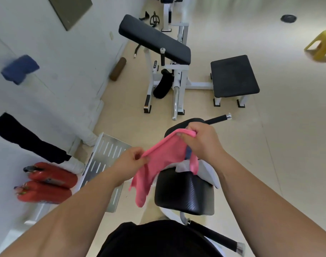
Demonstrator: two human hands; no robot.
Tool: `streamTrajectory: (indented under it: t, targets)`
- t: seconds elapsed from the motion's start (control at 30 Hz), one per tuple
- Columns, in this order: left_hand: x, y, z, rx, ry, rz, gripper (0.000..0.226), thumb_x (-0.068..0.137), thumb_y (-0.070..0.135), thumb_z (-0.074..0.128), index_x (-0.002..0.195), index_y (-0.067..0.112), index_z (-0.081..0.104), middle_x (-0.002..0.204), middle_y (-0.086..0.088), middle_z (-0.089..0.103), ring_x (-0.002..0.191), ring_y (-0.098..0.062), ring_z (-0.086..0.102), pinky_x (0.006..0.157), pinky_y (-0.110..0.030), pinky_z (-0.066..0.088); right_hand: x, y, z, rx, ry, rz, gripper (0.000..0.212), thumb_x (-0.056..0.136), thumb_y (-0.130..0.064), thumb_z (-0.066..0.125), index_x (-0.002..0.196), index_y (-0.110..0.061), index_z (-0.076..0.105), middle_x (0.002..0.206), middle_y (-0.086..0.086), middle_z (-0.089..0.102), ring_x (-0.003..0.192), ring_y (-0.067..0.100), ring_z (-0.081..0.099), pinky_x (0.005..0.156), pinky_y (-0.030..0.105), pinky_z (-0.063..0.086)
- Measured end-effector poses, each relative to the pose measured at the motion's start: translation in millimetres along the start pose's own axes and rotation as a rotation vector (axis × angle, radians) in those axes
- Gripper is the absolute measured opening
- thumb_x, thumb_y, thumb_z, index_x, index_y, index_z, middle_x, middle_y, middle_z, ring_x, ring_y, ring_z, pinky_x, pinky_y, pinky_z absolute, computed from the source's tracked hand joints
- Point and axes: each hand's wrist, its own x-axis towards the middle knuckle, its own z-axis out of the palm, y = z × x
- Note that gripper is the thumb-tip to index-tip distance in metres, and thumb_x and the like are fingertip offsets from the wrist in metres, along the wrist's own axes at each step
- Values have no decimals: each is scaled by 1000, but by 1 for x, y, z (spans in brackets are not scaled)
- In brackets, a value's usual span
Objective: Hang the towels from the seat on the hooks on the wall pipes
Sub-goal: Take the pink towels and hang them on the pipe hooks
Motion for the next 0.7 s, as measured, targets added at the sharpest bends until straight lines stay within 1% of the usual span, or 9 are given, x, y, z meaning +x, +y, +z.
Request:
streamTrajectory:
  t: [0.07,0.13,0.27,0.33,0.4,0.47,0.53,0.63,0.7]
  targets:
    - [-5,-15,-5,25,60,-44,10,87,13,65,80,11,58,70,-2,55,64,-16,49,61,-30,40,2,-2,1,18,-2,-3,41,88,-32,72,61,-11,48,66,13,56,62,20,49,59,35,43]
    - [-9,-30,-15,80,172,-75,9,87,4,64,81,7,57,68,-1,51,61,-16,44,56,-30,35,5,-5,3,-40,-26,-35,45,89,-30,70,59,-14,42,61,7,47,60,17,41,57,35,35]
    - [-20,-57,-52,182,346,-178,12,90,12,67,79,16,68,67,1,57,60,-15,49,55,-29,37,15,-4,11,-126,-103,-69,40,91,-29,66,63,-18,41,63,-1,47,60,15,41,55,33,33]
    - [-31,-77,-72,193,392,-245,16,92,16,66,77,12,66,63,-1,56,58,-18,48,55,-31,36,23,-4,19,-209,-201,-79,32,90,-28,65,68,-18,45,65,-1,51,62,17,45,57,35,37]
    - [-48,-102,-92,149,446,-339,21,93,21,66,77,10,65,60,-4,55,55,-22,48,52,-31,36,30,-6,33,-322,-292,-85,27,90,-26,62,69,-21,44,65,-2,52,65,20,48,56,35,35]
    - [-69,-128,-108,130,485,-436,22,94,26,66,77,13,65,67,-8,63,63,-29,59,56,-35,46,33,-12,50,-397,-309,-89,26,90,-28,59,69,-24,44,66,-3,55,65,20,51,54,32,34]
    - [-90,-148,-119,101,543,-491,19,96,22,60,78,16,64,76,-10,69,75,-36,68,67,-42,57,34,-22,69,-421,-313,-98,22,91,-32,59,71,-25,51,70,-4,59,68,18,56,56,31,37]
    - [-118,-161,-134,22,672,-487,19,99,13,48,86,13,61,78,-13,67,70,-40,68,66,-42,54,38,-45,96,-440,-375,-96,23,94,-33,59,73,-22,60,74,-4,60,73,18,58,63,35,46]
    - [-129,-170,-148,-9,759,-452,17,101,13,46,91,12,60,81,-6,63,84,-36,62,70,-40,45,41,-66,115,-415,-431,-108,30,95,-35,60,71,-18,61,71,-3,57,70,19,56,67,38,48]
